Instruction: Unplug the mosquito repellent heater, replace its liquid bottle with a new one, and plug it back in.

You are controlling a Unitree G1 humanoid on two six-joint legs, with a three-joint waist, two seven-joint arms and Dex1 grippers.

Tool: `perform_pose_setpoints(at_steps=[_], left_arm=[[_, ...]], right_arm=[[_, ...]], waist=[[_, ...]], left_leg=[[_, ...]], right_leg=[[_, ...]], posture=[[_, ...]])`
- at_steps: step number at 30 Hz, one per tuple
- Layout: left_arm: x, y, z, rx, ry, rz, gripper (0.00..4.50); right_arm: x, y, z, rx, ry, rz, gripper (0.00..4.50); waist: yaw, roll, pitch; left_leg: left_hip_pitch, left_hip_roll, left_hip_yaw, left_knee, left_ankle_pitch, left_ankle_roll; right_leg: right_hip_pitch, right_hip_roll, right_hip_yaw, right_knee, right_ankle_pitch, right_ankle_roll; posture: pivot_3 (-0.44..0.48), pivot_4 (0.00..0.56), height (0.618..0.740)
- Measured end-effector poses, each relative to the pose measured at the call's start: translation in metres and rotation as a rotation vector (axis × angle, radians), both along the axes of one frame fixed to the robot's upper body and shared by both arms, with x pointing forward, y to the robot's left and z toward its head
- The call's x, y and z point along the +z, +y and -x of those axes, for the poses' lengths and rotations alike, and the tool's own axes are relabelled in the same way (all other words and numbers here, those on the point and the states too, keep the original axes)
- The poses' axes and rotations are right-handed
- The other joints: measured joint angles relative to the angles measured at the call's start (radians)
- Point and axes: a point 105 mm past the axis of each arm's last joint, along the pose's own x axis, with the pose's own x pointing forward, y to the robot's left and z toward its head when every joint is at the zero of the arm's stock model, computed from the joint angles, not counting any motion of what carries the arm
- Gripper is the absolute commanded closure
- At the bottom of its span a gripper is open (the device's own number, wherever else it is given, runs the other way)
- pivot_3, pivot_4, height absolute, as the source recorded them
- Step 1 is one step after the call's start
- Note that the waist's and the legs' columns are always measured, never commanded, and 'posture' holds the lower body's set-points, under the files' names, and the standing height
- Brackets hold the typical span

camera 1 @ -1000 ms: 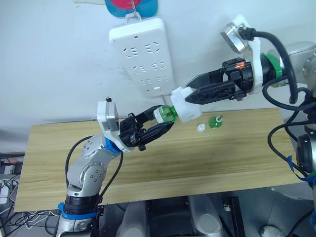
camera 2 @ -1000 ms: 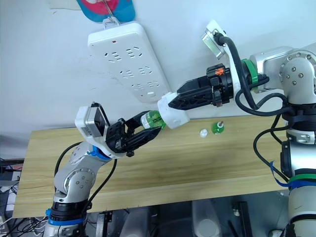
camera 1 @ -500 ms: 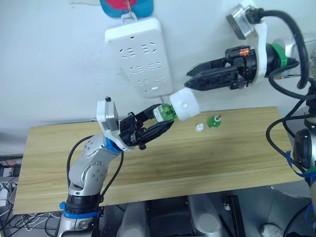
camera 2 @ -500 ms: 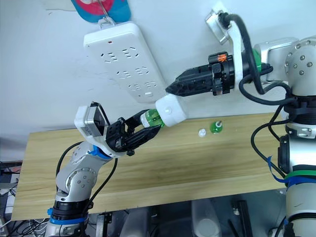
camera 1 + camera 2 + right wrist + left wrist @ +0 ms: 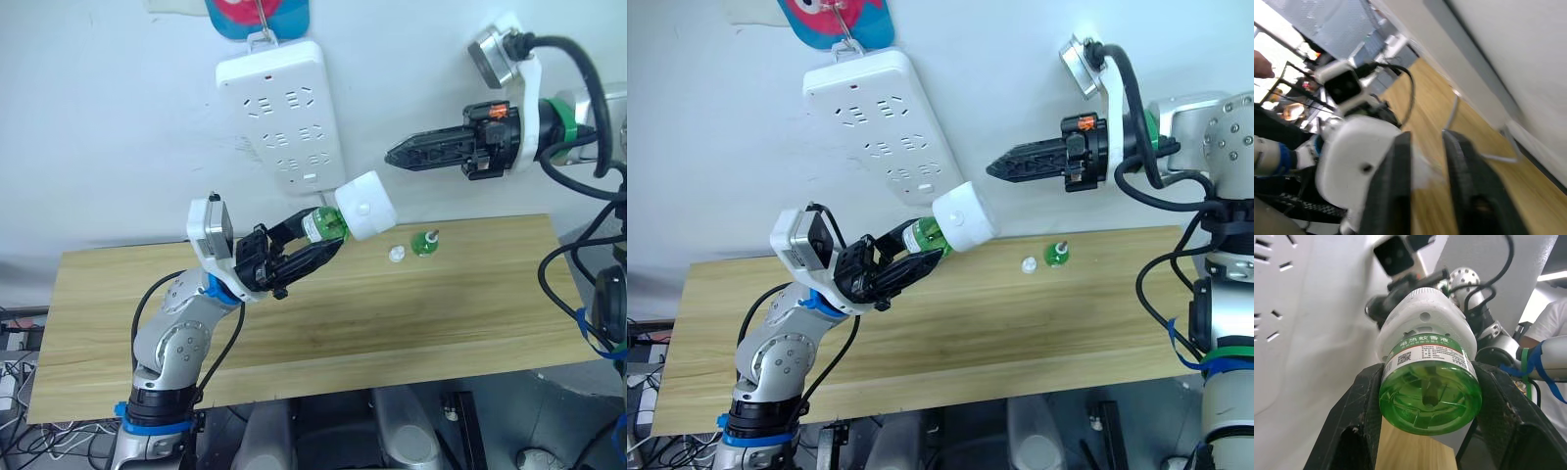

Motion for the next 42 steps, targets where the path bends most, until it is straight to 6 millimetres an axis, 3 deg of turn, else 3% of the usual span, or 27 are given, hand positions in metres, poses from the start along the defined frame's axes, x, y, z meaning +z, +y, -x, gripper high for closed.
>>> perform_pose_setpoints(at_steps=[3, 7, 12, 23, 42], left_arm=[[0.003, 0.000, 0.000, -0.002, -0.002, 0.006, 2.17], [0.003, 0.000, 0.000, -0.001, 0.013, -0.004, 2.17], [0.007, -0.001, 0.004, -0.011, -0.003, -0.002, 2.17], [0.008, 0.000, 0.002, 0.011, 0.016, 0.015, 2.17], [0.004, 0.002, 0.003, 0.019, 0.023, 0.018, 2.17]], right_arm=[[-0.004, 0.001, -0.003, -0.005, -0.006, 0.015, 3.64], [-0.005, 0.002, -0.005, -0.003, -0.025, 0.021, 4.45], [-0.007, 0.003, -0.006, 0.003, -0.033, 0.021, 4.45], [-0.036, 0.012, -0.001, 0.043, 0.011, 0.097, 4.45], [-0.033, 0.025, 0.021, 0.134, 0.014, 0.115, 4.45]], waist=[[-0.004, 0.000, 0.000], [-0.005, 0.000, 0.000], [-0.004, 0.000, 0.000], [-0.002, 0.000, 0.000], [0.000, 0.000, 0.000]], left_leg=[[0.000, 0.000, 0.000, 0.000, 0.000, 0.000], [0.000, 0.000, 0.000, 0.000, 0.000, 0.000], [0.000, 0.000, 0.000, 0.000, 0.000, 0.000], [0.000, 0.000, 0.000, -0.001, 0.000, 0.000], [0.000, 0.000, 0.000, -0.001, 0.000, 0.000]], right_leg=[[0.000, 0.000, 0.000, 0.000, 0.000, 0.000], [0.000, 0.000, 0.000, 0.000, 0.000, 0.000], [0.000, 0.000, 0.000, 0.000, 0.000, 0.000], [0.000, 0.000, 0.000, -0.001, 0.000, 0.000], [0.000, 0.000, 0.000, -0.001, 0.000, 0.000]], posture=[[-0.267, 0.318, 0.740], [-0.260, 0.321, 0.740], [-0.257, 0.323, 0.740], [-0.245, 0.324, 0.740], [-0.253, 0.327, 0.740]])
